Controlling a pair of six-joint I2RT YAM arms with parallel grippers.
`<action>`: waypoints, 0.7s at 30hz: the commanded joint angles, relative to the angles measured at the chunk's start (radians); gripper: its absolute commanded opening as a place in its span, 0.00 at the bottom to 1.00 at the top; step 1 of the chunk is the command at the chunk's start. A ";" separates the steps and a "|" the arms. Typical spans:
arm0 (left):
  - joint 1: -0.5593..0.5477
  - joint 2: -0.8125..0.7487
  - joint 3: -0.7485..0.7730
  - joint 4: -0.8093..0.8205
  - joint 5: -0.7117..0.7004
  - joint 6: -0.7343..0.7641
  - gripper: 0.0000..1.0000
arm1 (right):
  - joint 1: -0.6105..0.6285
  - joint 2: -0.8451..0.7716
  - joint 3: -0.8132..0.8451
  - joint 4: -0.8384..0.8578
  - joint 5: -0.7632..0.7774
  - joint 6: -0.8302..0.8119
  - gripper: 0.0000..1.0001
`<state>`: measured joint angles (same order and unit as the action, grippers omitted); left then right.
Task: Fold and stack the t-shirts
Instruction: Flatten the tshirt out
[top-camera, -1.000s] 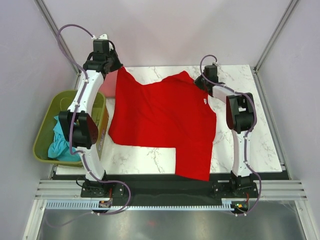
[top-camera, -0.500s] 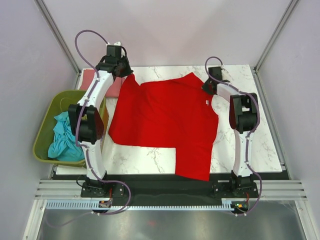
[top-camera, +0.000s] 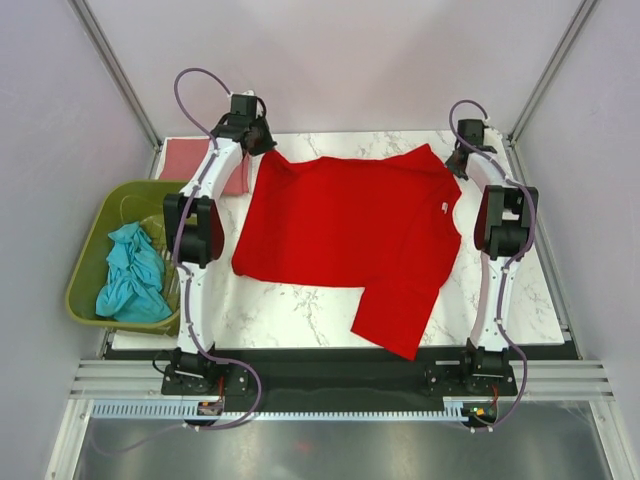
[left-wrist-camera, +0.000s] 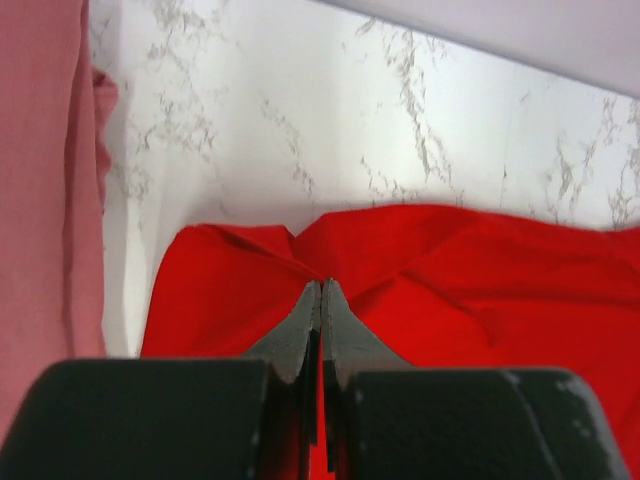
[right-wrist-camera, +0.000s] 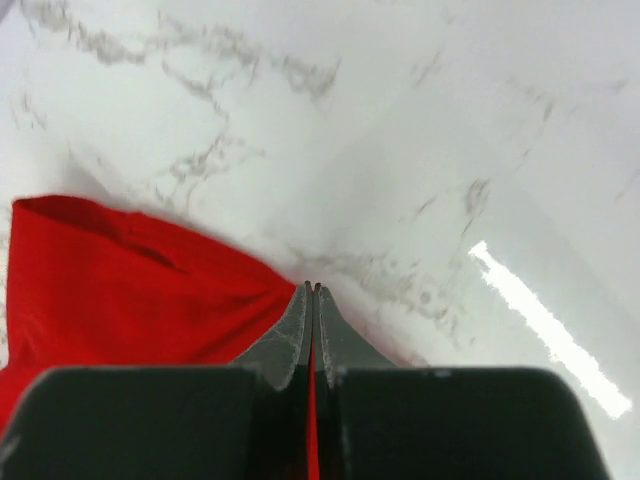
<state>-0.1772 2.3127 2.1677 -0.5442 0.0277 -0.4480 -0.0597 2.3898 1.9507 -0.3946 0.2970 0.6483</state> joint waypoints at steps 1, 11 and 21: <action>-0.004 0.054 0.147 0.030 -0.025 -0.024 0.02 | -0.022 0.020 0.131 -0.046 0.051 -0.064 0.00; 0.044 0.205 0.307 0.185 -0.032 -0.125 0.02 | -0.025 0.068 0.361 0.063 -0.148 -0.107 0.00; 0.073 0.263 0.308 0.431 0.058 -0.184 0.02 | -0.038 0.060 0.404 0.284 -0.197 -0.076 0.00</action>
<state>-0.1085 2.5530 2.4283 -0.2493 0.0593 -0.5800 -0.0891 2.4531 2.3180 -0.2260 0.1196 0.5648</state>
